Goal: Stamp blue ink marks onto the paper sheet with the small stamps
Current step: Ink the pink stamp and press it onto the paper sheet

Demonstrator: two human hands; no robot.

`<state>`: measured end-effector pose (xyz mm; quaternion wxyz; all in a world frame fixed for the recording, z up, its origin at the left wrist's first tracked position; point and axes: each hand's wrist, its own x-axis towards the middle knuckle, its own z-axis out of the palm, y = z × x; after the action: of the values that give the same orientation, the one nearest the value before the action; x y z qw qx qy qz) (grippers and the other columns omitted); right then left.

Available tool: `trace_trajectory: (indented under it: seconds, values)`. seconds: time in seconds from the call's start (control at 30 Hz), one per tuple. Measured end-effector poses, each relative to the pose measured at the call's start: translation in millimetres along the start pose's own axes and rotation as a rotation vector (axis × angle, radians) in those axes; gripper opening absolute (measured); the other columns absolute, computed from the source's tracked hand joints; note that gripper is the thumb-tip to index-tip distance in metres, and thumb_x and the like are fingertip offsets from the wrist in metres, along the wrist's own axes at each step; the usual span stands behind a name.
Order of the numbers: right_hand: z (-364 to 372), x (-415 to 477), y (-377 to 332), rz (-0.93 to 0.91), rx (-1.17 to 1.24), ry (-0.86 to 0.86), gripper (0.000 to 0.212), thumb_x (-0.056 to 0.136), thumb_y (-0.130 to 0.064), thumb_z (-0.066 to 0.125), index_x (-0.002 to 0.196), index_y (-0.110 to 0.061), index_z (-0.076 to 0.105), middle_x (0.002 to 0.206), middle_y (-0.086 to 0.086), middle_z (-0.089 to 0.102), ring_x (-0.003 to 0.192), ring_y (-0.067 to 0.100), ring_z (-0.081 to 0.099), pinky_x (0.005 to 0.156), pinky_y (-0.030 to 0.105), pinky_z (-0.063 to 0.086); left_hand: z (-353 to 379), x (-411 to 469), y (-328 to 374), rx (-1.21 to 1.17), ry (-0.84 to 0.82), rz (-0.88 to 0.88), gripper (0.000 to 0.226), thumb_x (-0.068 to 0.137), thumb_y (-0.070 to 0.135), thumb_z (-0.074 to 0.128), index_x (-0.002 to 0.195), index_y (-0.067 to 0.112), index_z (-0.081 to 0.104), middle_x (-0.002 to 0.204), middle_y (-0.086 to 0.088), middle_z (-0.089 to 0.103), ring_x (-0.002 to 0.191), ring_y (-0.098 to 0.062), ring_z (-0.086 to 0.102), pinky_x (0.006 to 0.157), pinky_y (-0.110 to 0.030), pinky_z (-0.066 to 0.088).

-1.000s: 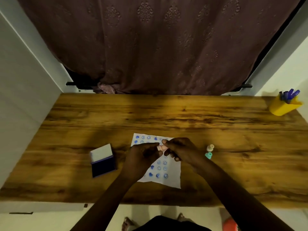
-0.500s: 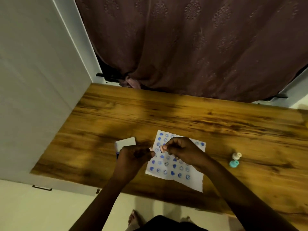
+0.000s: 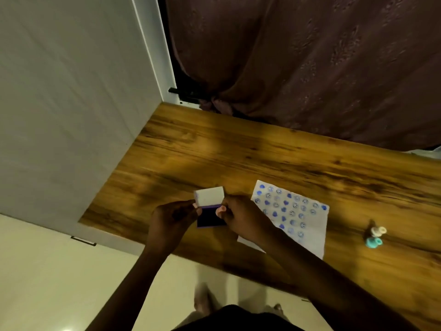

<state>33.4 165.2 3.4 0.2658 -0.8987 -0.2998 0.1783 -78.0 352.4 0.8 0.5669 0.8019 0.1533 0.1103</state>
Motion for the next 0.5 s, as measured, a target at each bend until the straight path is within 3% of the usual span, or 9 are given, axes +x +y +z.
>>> trace_trajectory:
  seconds: [0.07,0.17,0.23,0.37,0.5]
  values:
    - [10,6,-2,0.007,-0.110,-0.051,0.036,0.104,-0.033,0.053,0.130,-0.010,0.060,0.136,0.013,0.064,0.124,0.029,0.062,0.106,0.035,0.050,-3,-2,-2,-0.003,-0.001,0.000,0.015,0.091,0.013,0.079,0.102,0.023,0.079,0.098,0.011,0.083,0.094,-0.005,0.079,0.076,-0.016,0.061]
    - [19,11,-4,0.001,-0.215,-0.082,0.031,0.102,-0.031,0.057,0.127,-0.014,0.058,0.132,0.013,0.066,0.120,0.028,0.064,0.098,0.033,0.051,-7,-2,-6,0.014,-0.012,-0.017,0.013,0.090,0.014,0.079,0.095,0.026,0.079,0.090,0.025,0.080,0.090,0.000,0.079,0.071,-0.011,0.057]
    - [22,11,-4,-0.014,-0.252,-0.085,0.030,0.099,-0.029,0.061,0.126,-0.015,0.059,0.129,0.012,0.067,0.118,0.027,0.065,0.096,0.033,0.053,-11,-2,-9,0.007,-0.001,-0.038,0.011,0.090,0.017,0.080,0.092,0.028,0.080,0.090,0.022,0.081,0.088,-0.001,0.079,0.069,-0.012,0.057]
    - [28,10,-5,-0.011,-0.283,-0.097,0.034,0.093,-0.023,0.069,0.125,-0.014,0.061,0.129,0.012,0.068,0.120,0.028,0.065,0.102,0.038,0.052,-14,-1,-13,-0.008,0.000,-0.050,0.008,0.091,0.025,0.080,0.097,0.031,0.081,0.095,0.012,0.083,0.089,-0.007,0.080,0.074,-0.032,0.064]
    - [31,12,-7,0.018,-0.266,-0.102,0.037,0.095,-0.021,0.067,0.130,-0.012,0.060,0.134,0.013,0.065,0.124,0.029,0.062,0.108,0.036,0.046,-9,1,-18,-0.042,-0.012,-0.089,0.014,0.091,0.018,0.080,0.103,0.025,0.081,0.102,0.005,0.083,0.097,-0.011,0.080,0.082,-0.040,0.065]
